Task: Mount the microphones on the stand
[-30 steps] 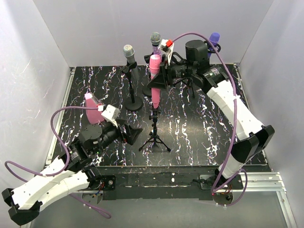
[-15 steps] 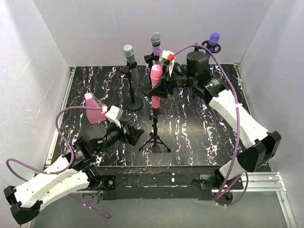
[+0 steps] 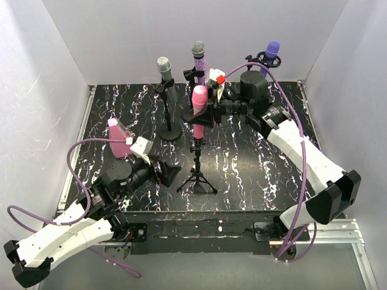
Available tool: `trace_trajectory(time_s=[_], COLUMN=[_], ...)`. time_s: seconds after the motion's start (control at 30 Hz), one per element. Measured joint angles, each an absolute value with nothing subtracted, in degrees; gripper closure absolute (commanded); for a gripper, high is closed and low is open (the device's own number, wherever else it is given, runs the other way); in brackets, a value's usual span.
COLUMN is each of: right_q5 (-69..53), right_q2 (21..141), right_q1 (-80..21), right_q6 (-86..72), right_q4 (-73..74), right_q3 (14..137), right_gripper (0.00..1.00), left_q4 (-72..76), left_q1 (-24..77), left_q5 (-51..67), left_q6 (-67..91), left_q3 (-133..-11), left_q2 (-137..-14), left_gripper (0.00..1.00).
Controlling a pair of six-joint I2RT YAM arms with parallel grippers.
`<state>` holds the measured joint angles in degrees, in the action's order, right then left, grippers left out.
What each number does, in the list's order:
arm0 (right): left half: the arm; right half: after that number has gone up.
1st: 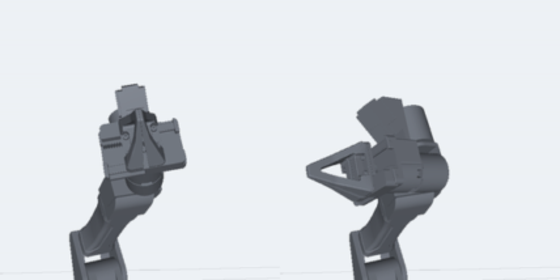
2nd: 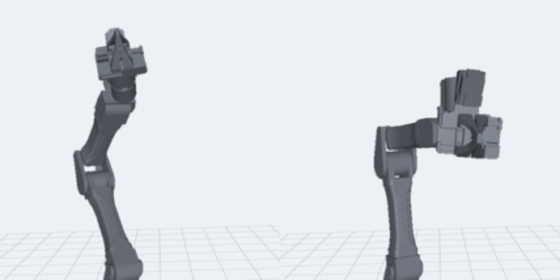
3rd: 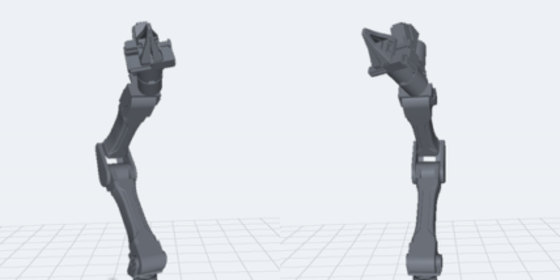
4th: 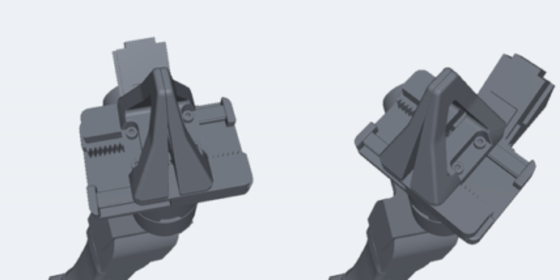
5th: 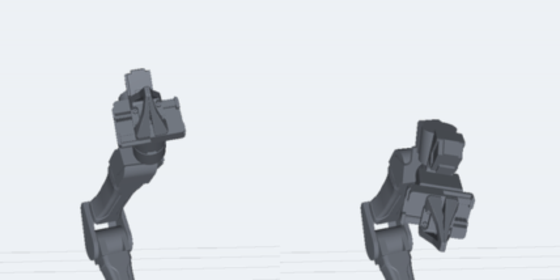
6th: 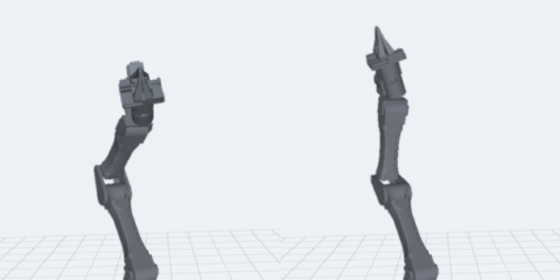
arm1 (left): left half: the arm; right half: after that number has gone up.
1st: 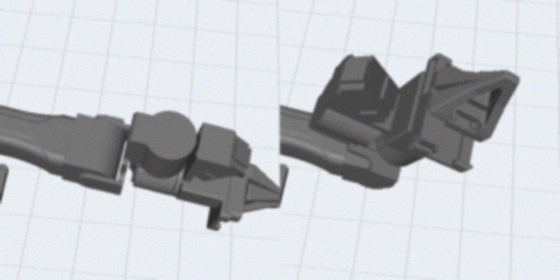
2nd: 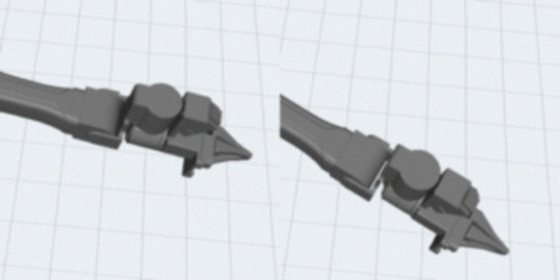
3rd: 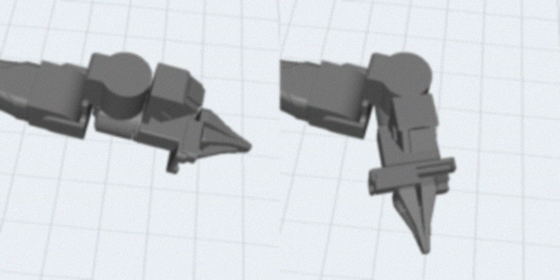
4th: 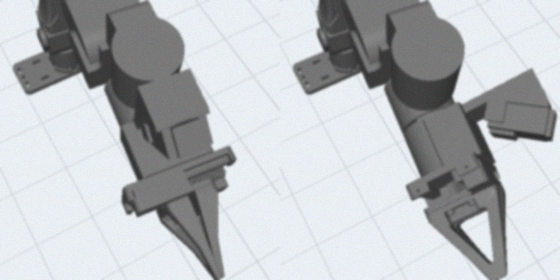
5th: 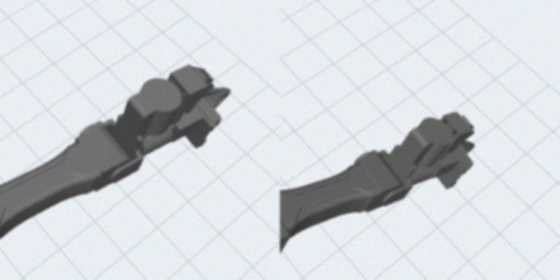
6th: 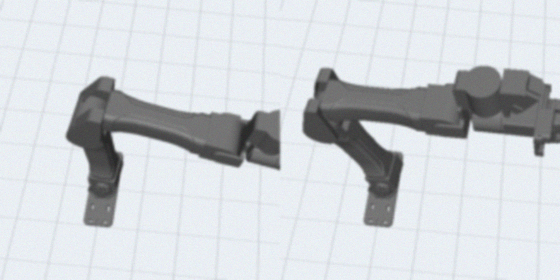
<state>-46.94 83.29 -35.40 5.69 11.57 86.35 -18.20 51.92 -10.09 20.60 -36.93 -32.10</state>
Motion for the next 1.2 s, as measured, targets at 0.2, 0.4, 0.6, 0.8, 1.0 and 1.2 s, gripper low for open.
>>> trace_trajectory(time_s=[0.2,0.4,0.6,0.8,1.0,1.2], right_q5=[-46.89,-47.07,-46.87,-47.05,-47.66,-48.53], right_q2=[84.18,85.01,84.05,83.81,86.56,84.53], right_q1=[-35.4,-35.4,-35.38,-35.4,-35.66,-34.54], right_q6=[4.8,4.1,3.73,4.69,6.24,8.03], right_q4=[11.53,11.35,9.28,13.23,26.44,31.14], right_q3=[86.59,86.56,84.47,85.71,85.49,85.47], right_gripper=[0.99,0.99,0.93,0.28,0.15,0.13], left_q4=[-18.96,-19.42,-19.66,-19.79,-20.69,-22.04], left_q1=[51.92,51.92,51.92,51.92,51.92,51.92], left_q5=[-10.24,-10.59,-10.96,-11.27,-11.62,-11.88], left_q6=[20.64,20.73,20.91,21.08,21.26,21.23], left_q3=[-36.88,-36.88,-36.77,-36.77,-36.77,-36.8], left_q2=[-30.48,-29.5,-28.53,-27.83,-26.5,-24.95], left_gripper=[0.02,0.02,0.02,0.02,0.02,0.02])
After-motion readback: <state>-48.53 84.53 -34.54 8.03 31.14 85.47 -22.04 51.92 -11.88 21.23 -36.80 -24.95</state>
